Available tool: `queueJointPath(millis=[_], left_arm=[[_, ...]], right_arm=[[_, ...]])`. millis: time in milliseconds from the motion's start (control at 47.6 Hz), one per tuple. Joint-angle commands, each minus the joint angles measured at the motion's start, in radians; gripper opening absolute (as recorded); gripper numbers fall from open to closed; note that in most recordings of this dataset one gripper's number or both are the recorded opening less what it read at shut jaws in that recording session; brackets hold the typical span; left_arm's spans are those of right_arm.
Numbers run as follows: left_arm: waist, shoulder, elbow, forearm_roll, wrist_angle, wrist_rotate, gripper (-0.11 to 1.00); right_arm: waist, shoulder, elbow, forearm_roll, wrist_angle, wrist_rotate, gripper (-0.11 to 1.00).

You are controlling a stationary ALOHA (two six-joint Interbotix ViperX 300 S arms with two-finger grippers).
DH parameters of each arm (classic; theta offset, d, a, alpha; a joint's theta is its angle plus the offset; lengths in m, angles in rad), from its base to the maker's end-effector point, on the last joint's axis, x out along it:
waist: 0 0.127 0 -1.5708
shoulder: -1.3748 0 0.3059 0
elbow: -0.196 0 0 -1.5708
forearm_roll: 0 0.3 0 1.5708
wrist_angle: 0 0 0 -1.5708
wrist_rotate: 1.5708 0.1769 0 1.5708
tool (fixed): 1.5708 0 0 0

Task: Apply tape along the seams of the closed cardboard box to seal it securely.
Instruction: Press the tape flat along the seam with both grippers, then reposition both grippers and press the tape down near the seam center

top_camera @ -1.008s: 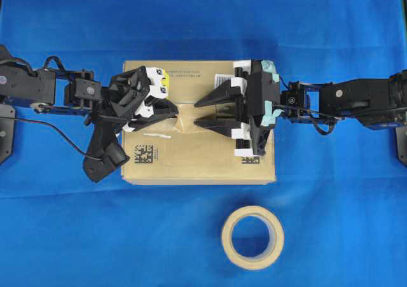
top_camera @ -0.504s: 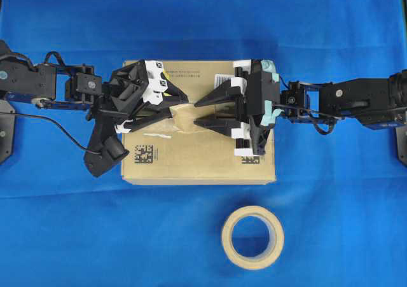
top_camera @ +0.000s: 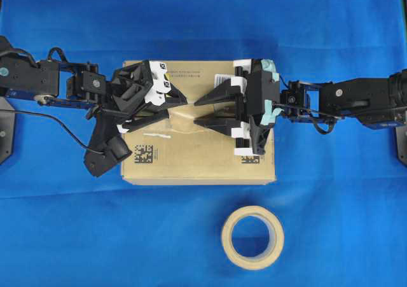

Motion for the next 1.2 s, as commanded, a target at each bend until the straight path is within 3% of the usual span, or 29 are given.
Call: queueJointPath(millis=[0,1175], left_arm=[[0.005,-0.011,-0.015,0.003,0.008,-0.002,0.60],[0.005,-0.017,-0.049,0.005,0.164,-0.002,0.60]], right_arm=[[-0.008,-0.017,-0.005,0.002,-0.002,-0.002,0.47],[-0.002,-0.020,0.005,-0.003,0.000,-0.002,0.47]])
